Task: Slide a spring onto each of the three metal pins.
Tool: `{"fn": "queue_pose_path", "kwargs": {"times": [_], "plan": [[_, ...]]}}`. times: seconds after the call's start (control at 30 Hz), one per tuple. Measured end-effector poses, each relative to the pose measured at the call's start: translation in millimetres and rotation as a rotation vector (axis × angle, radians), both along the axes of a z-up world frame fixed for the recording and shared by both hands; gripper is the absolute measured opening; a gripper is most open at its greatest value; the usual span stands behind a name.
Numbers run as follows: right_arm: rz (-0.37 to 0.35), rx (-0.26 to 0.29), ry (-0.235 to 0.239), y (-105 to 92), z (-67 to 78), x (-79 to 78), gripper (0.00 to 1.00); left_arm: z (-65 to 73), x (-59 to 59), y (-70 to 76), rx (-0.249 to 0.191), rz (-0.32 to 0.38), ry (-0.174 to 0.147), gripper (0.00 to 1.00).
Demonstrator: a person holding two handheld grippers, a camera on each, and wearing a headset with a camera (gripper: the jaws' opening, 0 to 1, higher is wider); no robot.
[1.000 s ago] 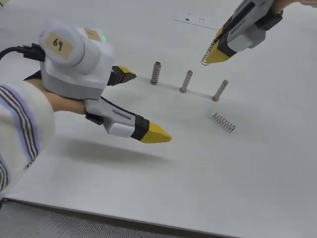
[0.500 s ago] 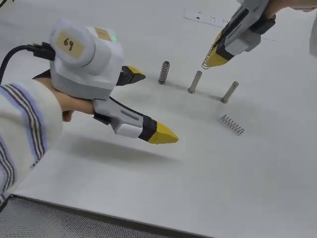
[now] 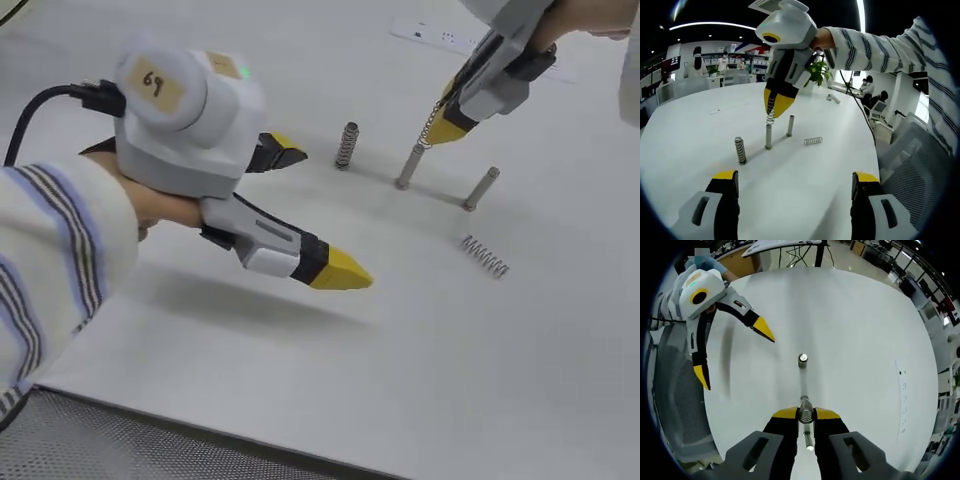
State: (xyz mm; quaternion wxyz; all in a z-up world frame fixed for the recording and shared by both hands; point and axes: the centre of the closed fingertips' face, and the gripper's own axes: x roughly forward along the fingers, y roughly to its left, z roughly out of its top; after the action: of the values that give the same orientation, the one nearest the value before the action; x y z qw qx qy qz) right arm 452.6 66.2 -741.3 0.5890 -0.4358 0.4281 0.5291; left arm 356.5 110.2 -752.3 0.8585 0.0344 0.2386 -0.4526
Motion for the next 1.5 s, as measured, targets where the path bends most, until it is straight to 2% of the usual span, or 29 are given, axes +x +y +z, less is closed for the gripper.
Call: {"fn": "queue_pose_path", "kwargs": {"times": [0.13, 0.23, 0.33, 0.67, 0.97, 1.1, 1.33, 1.5], "plan": [[0.000, 0.001, 0.039, 0.4, -5.7, -3.5, 0.08, -0.2, 1.3, 2.0, 0.002, 0.006, -0.001, 0.92], [-0.001, -0.002, 0.031, 1.4, -6.9, -1.1, 0.08, -0.5, 1.6, 4.1, 0.004, 0.009, -0.001, 0.91], [0.003, -0.011, 0.052, 3.1, -14.7, -3.1, 0.08, -1.1, 1.5, 5.2, -0.002, 0.013, 0.006, 0.91], [0.010, -0.047, 0.062, 3.1, -31.7, -9.8, 0.08, -4.1, 0.0, 7.7, 0.002, 0.020, 0.017, 0.91], [0.023, -0.061, 0.052, 2.8, -46.2, -6.6, 0.08, -3.7, 1.0, 10.7, 0.005, 0.037, 0.013, 0.93], [0.026, -0.073, 0.053, 1.4, -52.6, -6.4, 0.08, -3.0, -0.3, 10.5, -0.003, 0.039, 0.023, 0.93], [0.056, -0.094, 0.036, -0.6, -54.9, -8.4, 0.09, -3.8, -1.7, 10.8, 0.005, 0.039, 0.022, 0.92], [0.074, -0.105, 0.027, -1.1, -57.6, -4.1, 0.09, -1.8, -1.6, 10.2, 0.000, 0.040, 0.018, 0.92]]}}
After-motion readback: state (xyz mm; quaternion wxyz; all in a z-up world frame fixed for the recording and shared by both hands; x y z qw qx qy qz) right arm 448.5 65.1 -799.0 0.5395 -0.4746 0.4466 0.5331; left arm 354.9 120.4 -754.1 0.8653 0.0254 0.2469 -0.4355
